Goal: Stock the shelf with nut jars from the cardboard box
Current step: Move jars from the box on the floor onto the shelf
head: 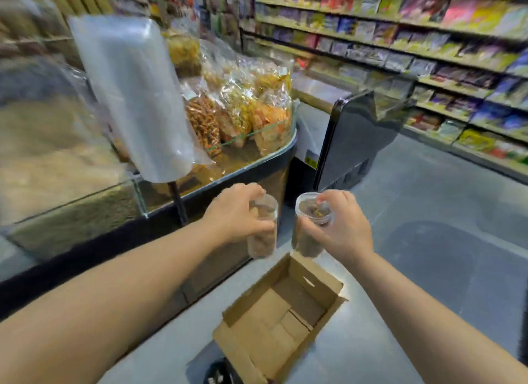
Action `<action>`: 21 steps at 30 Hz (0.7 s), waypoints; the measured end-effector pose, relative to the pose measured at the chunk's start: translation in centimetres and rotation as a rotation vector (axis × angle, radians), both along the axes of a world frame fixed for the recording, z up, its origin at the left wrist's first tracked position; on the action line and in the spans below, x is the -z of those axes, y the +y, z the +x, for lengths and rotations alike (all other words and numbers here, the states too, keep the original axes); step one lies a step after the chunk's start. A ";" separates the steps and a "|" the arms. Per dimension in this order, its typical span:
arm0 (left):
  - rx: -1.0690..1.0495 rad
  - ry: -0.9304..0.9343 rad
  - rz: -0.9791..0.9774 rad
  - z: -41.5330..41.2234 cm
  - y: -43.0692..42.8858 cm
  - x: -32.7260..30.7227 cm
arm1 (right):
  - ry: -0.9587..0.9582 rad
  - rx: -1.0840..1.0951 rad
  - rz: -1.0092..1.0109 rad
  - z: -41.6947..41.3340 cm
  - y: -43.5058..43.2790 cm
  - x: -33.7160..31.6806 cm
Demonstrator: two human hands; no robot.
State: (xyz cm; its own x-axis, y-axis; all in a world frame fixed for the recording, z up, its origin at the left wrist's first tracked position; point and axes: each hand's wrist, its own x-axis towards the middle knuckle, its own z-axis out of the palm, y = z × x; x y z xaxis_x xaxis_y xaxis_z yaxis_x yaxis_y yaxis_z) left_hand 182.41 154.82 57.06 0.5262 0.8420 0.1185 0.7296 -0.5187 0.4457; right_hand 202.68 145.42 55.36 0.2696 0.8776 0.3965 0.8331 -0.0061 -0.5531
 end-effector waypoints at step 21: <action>-0.375 -0.182 0.269 -40.1 7.5 -22.8 | 0.188 -0.389 0.210 -37.1 13.8 -21.5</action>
State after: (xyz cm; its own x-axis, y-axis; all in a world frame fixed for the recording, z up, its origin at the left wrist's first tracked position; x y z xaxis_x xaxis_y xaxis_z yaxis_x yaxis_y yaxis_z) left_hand 142.31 162.30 79.85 0.1429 0.8963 0.4199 0.8107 -0.3493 0.4698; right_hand 165.57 159.24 76.83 0.0207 0.8337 0.5518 0.6370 0.4144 -0.6500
